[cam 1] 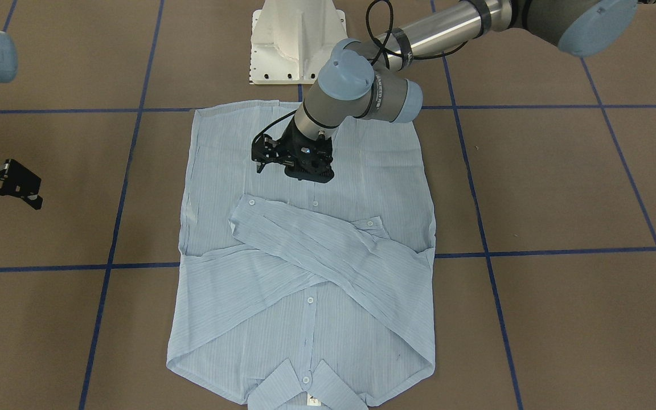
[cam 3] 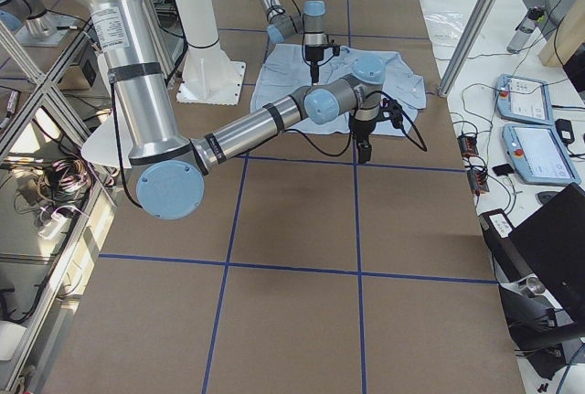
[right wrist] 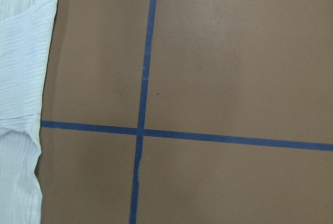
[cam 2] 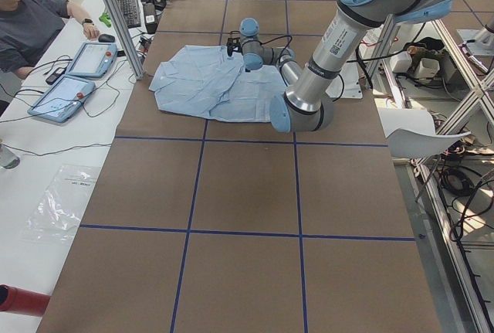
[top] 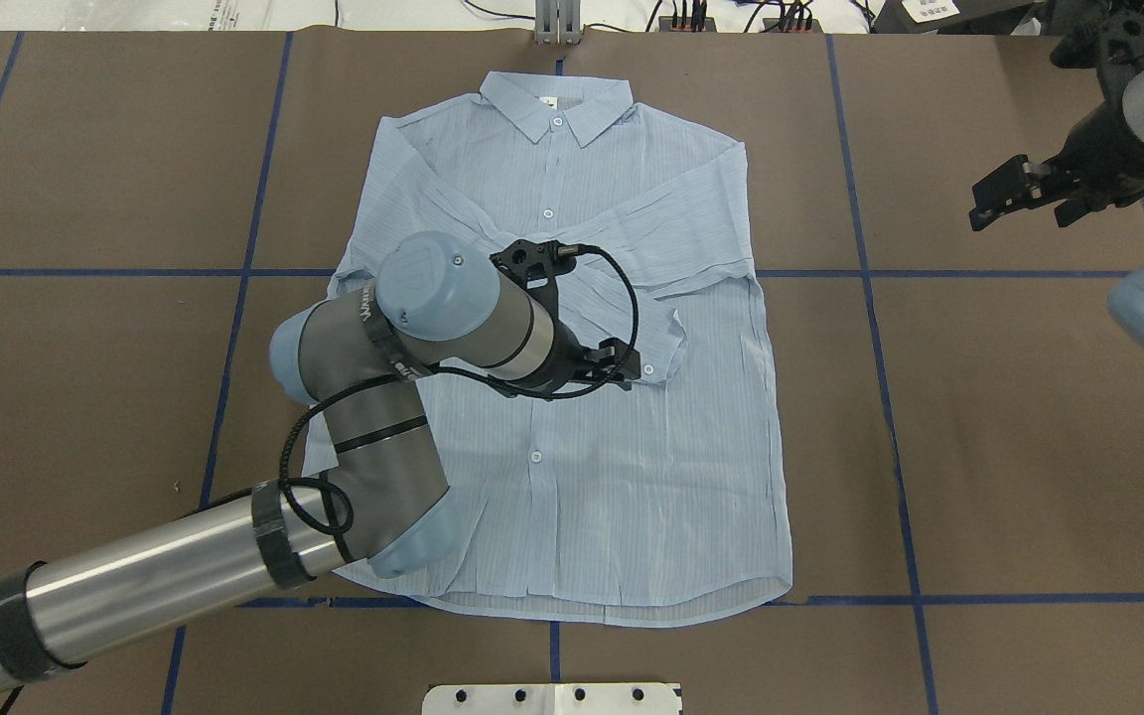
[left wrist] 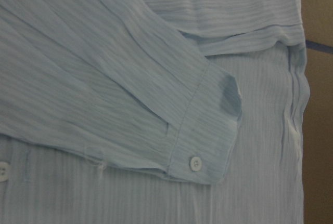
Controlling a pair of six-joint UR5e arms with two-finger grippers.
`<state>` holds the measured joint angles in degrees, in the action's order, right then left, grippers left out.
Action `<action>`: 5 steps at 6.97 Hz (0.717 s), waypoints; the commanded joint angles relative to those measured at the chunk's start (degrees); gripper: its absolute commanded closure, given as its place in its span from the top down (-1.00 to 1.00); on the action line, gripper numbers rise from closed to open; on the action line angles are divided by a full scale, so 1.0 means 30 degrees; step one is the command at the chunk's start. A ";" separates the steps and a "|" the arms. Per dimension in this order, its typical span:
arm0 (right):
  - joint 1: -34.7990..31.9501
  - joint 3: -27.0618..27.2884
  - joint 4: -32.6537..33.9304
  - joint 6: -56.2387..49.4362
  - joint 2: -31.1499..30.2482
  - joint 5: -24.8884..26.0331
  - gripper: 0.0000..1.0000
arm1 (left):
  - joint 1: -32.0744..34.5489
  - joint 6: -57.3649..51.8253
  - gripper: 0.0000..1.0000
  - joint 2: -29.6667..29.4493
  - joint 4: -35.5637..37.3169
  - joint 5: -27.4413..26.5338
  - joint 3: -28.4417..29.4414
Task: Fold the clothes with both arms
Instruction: 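Release the sleeve with the left gripper while both grippers move to the hem corners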
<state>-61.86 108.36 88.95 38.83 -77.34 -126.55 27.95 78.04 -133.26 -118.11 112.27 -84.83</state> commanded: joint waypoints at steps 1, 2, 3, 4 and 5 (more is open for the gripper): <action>0.3696 0.3384 -0.0060 0.5721 -0.0992 0.2121 1.00 | 0.0320 -0.1806 1.00 0.3793 0.2750 -0.0011 -0.5131; 0.5427 0.4328 -0.0060 0.7664 -0.1315 0.3119 1.00 | 0.0438 -0.2625 1.00 0.5612 0.2808 -0.0041 -0.6746; 0.7359 0.5237 -0.0582 0.9336 -0.2072 0.4435 1.00 | 0.0439 -0.2749 1.00 0.6993 0.2809 -0.0157 -0.7691; 0.9234 0.5681 -0.2067 1.1441 -0.3095 0.5724 1.00 | 0.0352 -0.2663 1.00 0.8312 0.2809 -0.0477 -0.8570; 1.0906 0.5859 -0.3213 1.2681 -0.4033 0.7158 1.00 | 0.0119 -0.2604 1.00 0.9196 0.2809 -0.1901 -0.8956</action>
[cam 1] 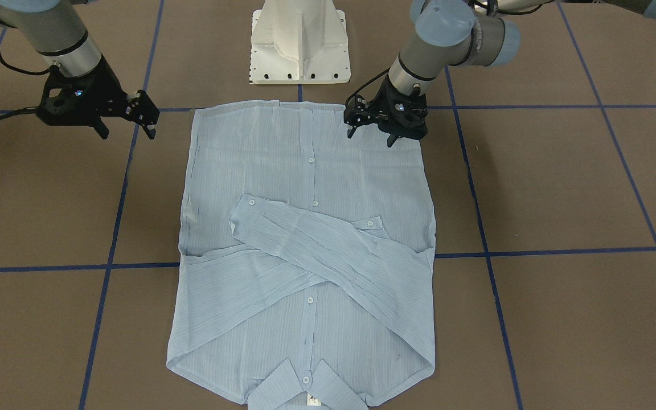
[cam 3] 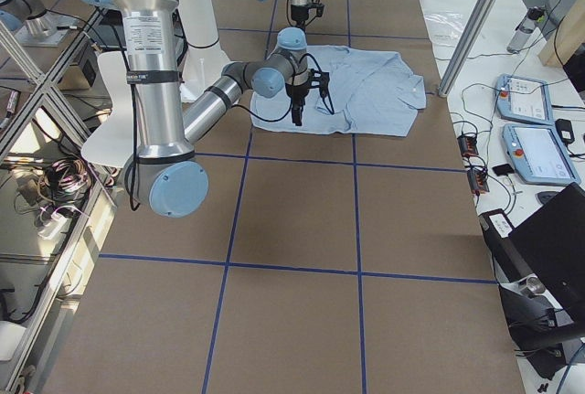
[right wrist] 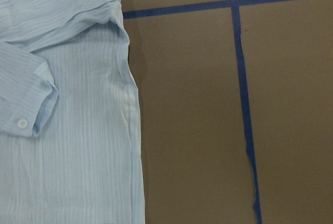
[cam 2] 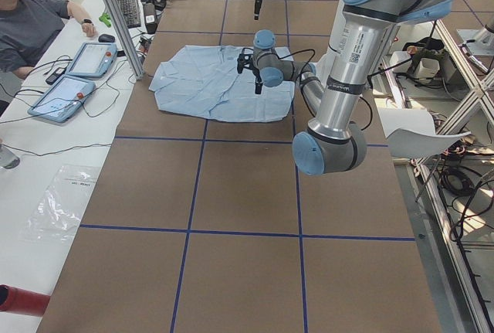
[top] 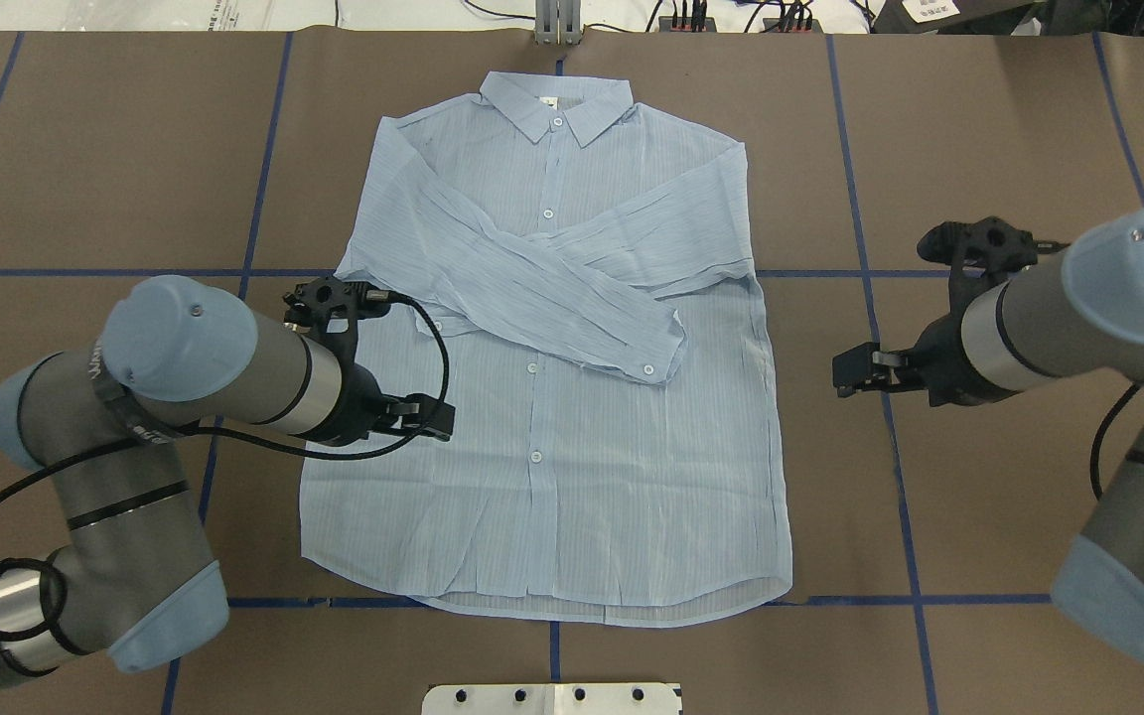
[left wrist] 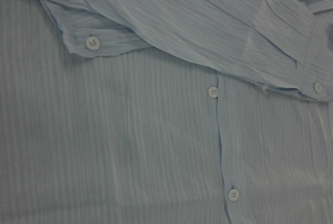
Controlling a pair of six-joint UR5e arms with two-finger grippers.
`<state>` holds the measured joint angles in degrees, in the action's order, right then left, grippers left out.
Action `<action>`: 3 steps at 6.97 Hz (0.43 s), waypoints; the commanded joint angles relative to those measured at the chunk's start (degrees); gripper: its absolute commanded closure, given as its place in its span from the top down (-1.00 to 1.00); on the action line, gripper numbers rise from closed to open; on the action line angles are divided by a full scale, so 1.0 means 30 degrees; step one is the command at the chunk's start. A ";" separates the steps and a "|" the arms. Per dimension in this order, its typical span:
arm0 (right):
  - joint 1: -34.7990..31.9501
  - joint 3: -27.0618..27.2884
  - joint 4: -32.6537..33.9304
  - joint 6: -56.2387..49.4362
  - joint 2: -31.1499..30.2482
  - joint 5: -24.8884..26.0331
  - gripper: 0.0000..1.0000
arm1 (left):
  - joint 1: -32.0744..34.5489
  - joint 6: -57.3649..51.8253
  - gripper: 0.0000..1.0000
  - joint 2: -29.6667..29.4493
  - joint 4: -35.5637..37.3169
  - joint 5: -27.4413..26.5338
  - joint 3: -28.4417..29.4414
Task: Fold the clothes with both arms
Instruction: 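Release the sleeve with the left gripper while both grippers move to the hem corners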
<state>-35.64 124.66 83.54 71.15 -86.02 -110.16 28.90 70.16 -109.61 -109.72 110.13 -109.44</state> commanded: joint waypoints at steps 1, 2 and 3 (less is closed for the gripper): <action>0.4039 0.0575 -0.1769 0.3425 -0.1818 0.3392 1.00 | -0.0809 0.0283 1.00 0.2280 -0.0017 -0.1435 -0.1132; 0.5537 0.0547 -0.1772 0.4484 -0.1854 0.4947 1.00 | -0.1540 0.0807 1.00 0.3160 -0.0018 -0.2162 -0.1600; 0.5784 0.0576 -0.1801 0.4582 -0.1854 0.5078 1.00 | -0.2302 0.1161 1.00 0.3719 0.0011 -0.2982 -0.1663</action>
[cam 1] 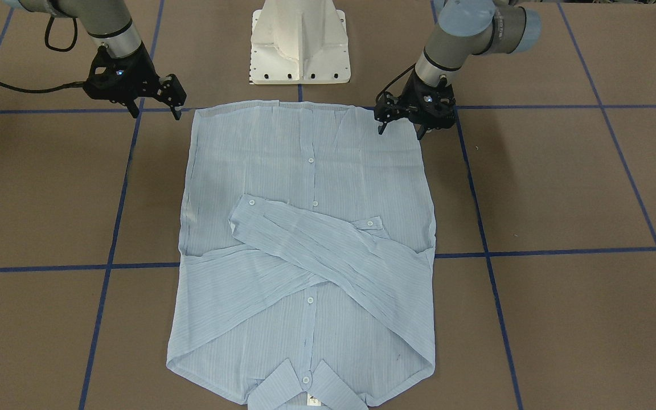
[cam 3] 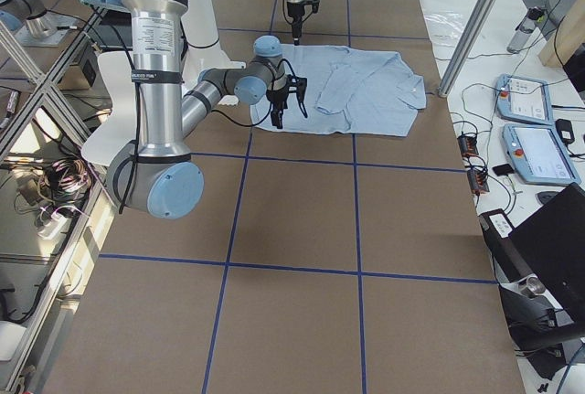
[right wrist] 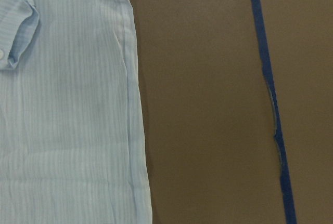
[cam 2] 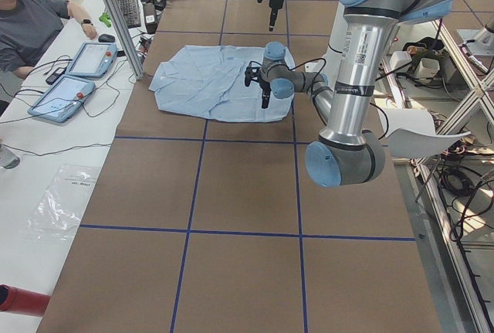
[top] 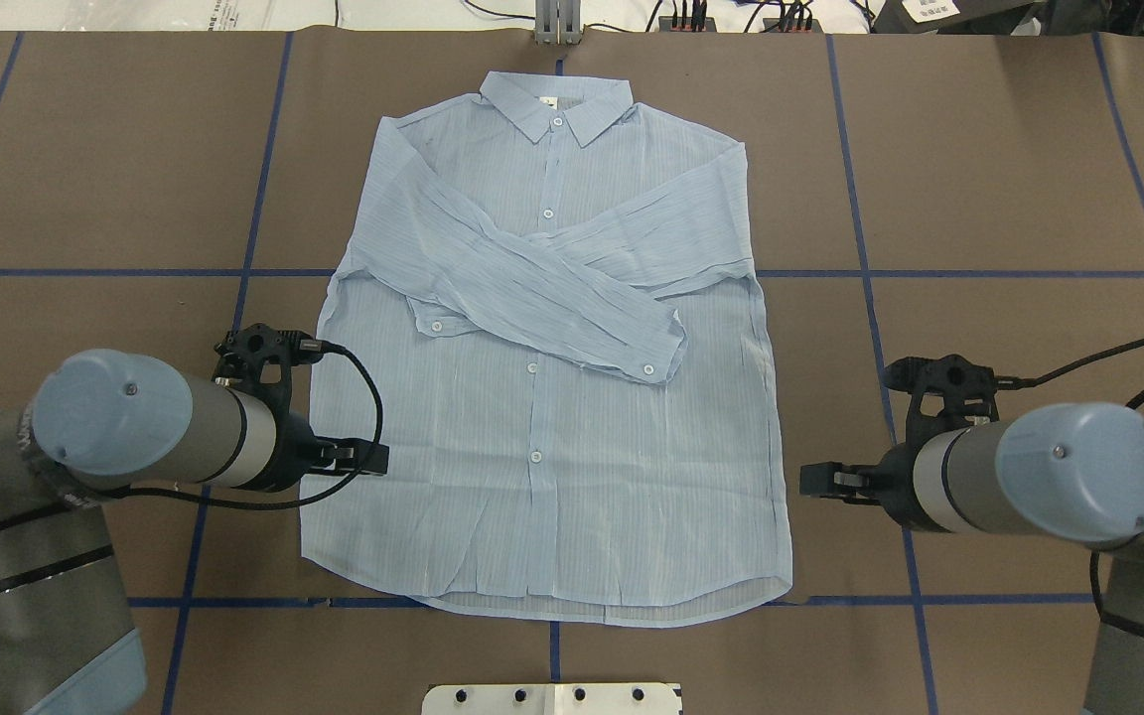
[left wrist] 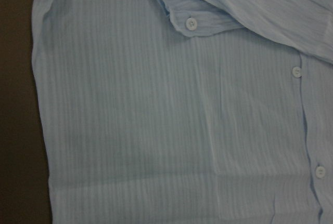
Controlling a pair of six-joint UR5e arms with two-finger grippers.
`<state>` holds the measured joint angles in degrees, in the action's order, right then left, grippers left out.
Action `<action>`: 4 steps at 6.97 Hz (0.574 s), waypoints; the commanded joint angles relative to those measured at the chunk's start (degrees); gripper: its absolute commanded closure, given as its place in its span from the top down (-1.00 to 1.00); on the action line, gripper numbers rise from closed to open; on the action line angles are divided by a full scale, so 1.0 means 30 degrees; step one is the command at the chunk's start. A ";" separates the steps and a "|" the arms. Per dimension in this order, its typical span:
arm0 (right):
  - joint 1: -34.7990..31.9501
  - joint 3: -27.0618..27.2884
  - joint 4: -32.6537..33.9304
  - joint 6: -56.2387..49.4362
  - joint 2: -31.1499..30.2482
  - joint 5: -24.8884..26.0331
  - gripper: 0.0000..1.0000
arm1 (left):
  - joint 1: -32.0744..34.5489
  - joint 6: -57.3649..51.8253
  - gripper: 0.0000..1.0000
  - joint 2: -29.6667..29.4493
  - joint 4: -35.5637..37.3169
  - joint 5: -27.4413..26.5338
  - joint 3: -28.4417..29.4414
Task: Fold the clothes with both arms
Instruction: 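Release the sleeve with the left gripper while both grippers move to the hem corners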
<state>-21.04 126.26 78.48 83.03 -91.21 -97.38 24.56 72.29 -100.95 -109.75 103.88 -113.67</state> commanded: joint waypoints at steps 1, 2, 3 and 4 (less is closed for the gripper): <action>0.1008 0.0042 -0.0085 0.0712 -0.0123 0.0849 1.00 | -0.1472 0.0946 1.00 0.1271 0.0019 -0.1197 -0.0227; 0.1009 0.0013 -0.0085 0.0713 -0.0123 0.0849 1.00 | -0.2116 0.1676 0.94 0.1334 0.0077 -0.1606 -0.0139; 0.1009 0.0012 -0.0085 0.0713 -0.0123 0.0849 1.00 | -0.2268 0.2031 0.49 0.1334 0.0107 -0.1668 -0.0139; 0.1038 0.0012 -0.0085 0.0713 -0.0123 0.0849 1.00 | -0.2269 0.2035 -0.02 0.1334 0.0136 -0.1669 -0.0110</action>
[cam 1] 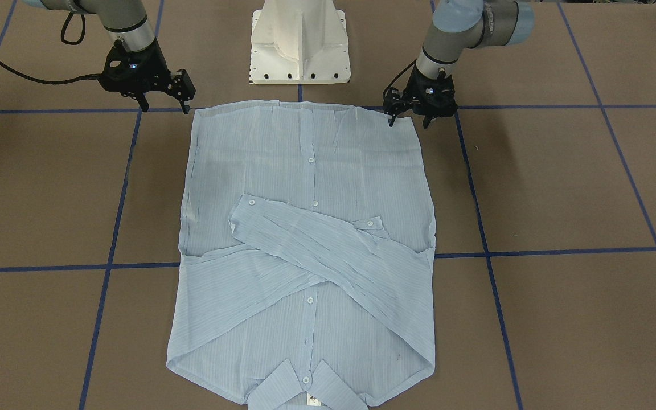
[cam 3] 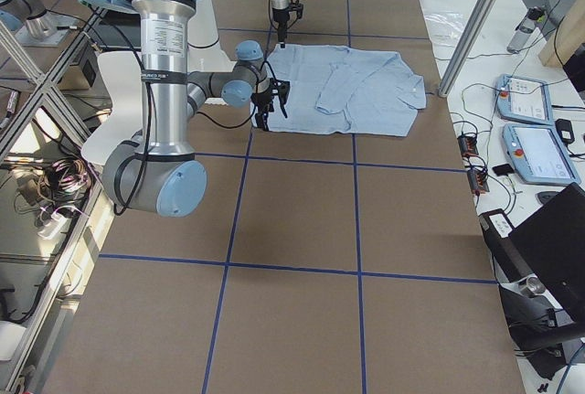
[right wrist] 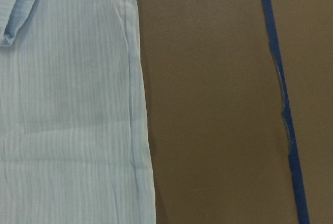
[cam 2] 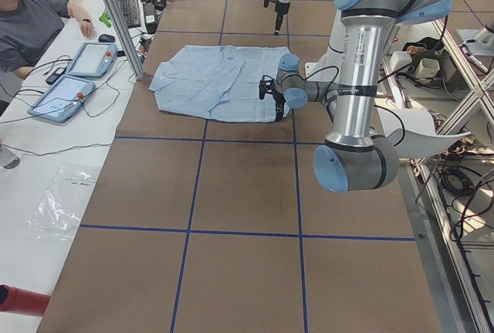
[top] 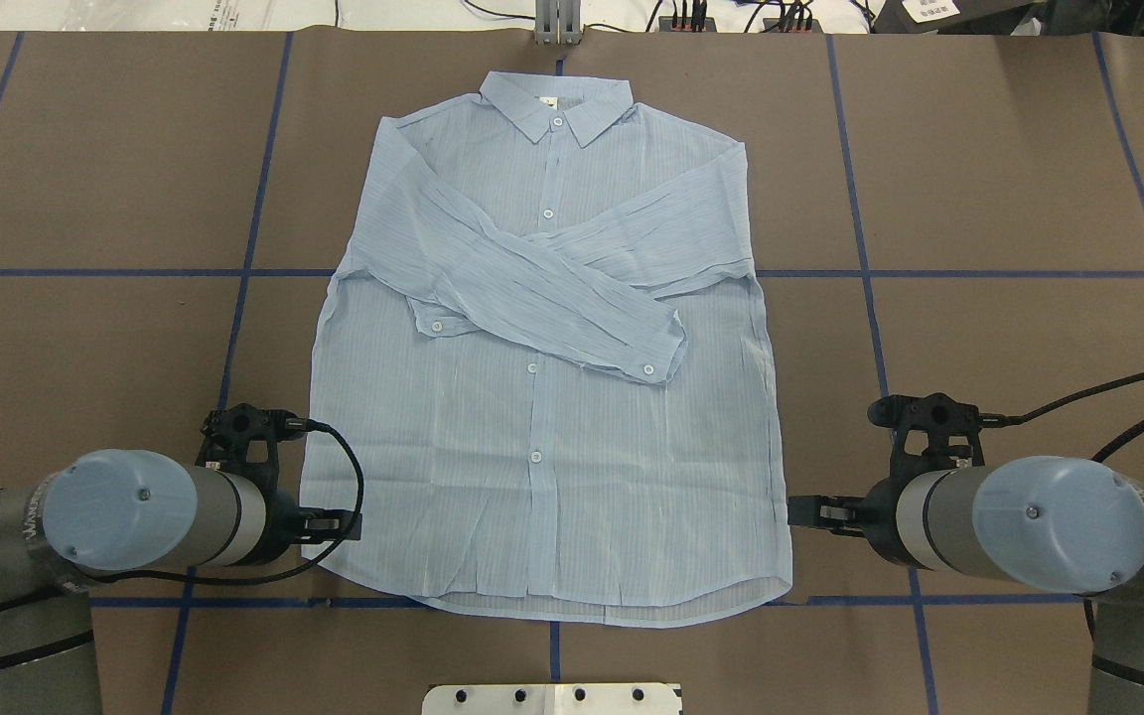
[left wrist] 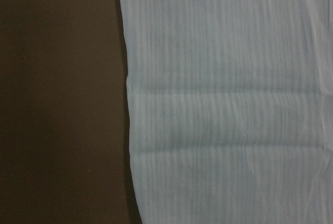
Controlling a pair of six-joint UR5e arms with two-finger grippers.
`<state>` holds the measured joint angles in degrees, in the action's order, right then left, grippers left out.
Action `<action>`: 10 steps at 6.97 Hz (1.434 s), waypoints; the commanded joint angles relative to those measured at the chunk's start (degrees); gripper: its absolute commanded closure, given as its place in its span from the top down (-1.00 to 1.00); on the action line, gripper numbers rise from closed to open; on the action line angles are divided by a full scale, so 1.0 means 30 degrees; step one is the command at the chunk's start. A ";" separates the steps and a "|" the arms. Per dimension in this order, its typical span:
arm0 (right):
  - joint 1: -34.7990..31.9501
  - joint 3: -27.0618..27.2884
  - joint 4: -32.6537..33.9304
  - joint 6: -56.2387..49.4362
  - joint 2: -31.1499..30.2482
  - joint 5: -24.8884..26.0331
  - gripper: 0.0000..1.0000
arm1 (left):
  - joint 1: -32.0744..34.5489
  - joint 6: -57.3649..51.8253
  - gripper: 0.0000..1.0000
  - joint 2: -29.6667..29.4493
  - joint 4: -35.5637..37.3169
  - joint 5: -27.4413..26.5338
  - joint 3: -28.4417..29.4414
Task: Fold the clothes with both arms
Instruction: 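Release the sleeve with the left gripper while both grippers move to the hem corners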
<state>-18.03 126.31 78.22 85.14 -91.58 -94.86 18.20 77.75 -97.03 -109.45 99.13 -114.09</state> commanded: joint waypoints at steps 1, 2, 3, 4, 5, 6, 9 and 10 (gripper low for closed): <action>0.0034 -0.0005 0.0000 0.0010 -0.0002 0.0010 1.00 | -0.0148 0.0218 -0.37 0.0030 0.0067 -0.0086 0.0002; 0.0034 -0.0005 0.0000 0.0010 -0.0002 0.0010 1.00 | -0.0148 0.0218 -0.72 0.0030 0.0067 -0.0086 -0.0028; 0.0121 -0.0005 0.0000 0.0039 -0.0002 0.0039 1.00 | -0.0148 0.0247 -1.00 0.0088 0.0096 -0.0086 -0.0086; 0.0353 -0.0005 -0.0029 0.0271 -0.0031 0.0039 1.00 | -0.0148 0.0247 -1.00 0.0205 0.0097 -0.0086 -0.0087; 0.0414 -0.0005 -0.0087 0.0476 -0.0002 0.0184 1.00 | -0.0148 0.0247 -1.00 0.0409 0.0068 -0.0115 -0.0145; 0.0501 -0.0005 -0.0088 0.0507 -0.0002 0.0244 1.00 | -0.0148 0.0247 -1.00 0.0469 0.0096 -0.0115 -0.0145; 0.2136 -0.0122 -0.0117 0.2550 0.0027 0.2257 0.99 | -0.0148 0.0247 -1.00 0.0382 0.0067 -0.0086 -0.0174; 0.3042 -0.0325 -0.0088 0.3719 0.0057 0.3426 0.69 | -0.0148 0.0247 -1.00 0.0382 0.0067 -0.0086 -0.0174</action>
<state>-11.88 125.88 77.92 92.47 -91.50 -88.46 17.75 78.49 -95.82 -109.24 98.86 -114.59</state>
